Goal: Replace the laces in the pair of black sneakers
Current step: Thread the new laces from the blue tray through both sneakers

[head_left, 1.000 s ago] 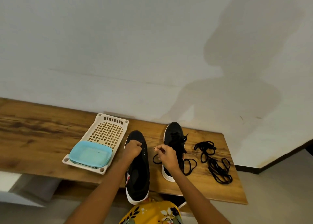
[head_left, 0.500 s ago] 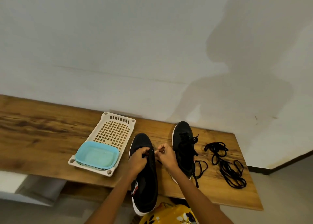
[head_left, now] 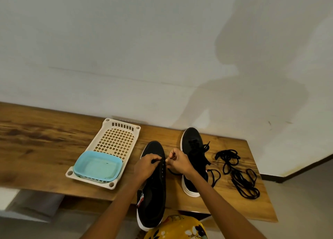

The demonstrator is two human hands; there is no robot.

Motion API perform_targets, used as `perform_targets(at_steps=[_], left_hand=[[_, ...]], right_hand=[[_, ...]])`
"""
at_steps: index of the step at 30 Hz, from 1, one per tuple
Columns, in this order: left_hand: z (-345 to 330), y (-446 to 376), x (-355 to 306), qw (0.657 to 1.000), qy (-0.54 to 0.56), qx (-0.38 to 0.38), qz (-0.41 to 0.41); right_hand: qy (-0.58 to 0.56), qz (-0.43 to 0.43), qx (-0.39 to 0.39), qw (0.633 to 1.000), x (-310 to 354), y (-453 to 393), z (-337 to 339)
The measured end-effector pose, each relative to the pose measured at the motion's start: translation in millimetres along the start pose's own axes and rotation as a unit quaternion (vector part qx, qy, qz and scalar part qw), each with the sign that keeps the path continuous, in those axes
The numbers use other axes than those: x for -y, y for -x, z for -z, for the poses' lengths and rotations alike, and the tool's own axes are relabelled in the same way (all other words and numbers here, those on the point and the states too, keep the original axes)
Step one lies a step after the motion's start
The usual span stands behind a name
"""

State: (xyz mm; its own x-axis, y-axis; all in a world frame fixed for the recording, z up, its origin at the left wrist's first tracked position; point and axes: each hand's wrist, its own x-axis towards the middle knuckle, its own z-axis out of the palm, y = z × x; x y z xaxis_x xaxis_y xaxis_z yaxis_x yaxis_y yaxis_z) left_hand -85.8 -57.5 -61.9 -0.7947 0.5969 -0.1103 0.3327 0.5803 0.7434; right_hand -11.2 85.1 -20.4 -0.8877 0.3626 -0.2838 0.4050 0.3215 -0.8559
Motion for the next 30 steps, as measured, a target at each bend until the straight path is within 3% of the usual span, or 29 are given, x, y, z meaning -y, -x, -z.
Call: perform_targets(at_steps=[13, 18, 21, 25, 27, 30], left_hand=[[-3.9, -1.4, 9.0, 0.999, 0.009, -0.025, -0.020], [1.7, 3.0, 1.5, 0.999, 0.018, -0.029, -0.024], [1.9, 5.0, -8.4, 0.989, 0.140, -0.044, 0.033], [6.8, 8.2, -30.6, 0.931, 0.347, -0.080, 0.081], [11.3, 11.0, -39.3, 0.907, 0.407, -0.081, 0.068], [19.3, 13.7, -46.3, 0.880, 0.462, -0.071, 0.088]], right_hand=[[0.025, 0.001, 0.058, 0.998, 3.9, -10.1, 5.7], [0.089, 0.041, 0.080, 0.992, 7.4, -10.6, 8.4], [0.140, 0.067, 0.056, 0.986, 15.4, -16.0, 5.0], [0.311, 0.107, 0.113, 0.937, 34.8, -17.8, -4.3], [0.271, 0.100, 0.081, 0.954, 47.9, -15.1, -4.7], [0.071, 0.062, 0.049, 0.994, 80.6, -10.5, 12.0]])
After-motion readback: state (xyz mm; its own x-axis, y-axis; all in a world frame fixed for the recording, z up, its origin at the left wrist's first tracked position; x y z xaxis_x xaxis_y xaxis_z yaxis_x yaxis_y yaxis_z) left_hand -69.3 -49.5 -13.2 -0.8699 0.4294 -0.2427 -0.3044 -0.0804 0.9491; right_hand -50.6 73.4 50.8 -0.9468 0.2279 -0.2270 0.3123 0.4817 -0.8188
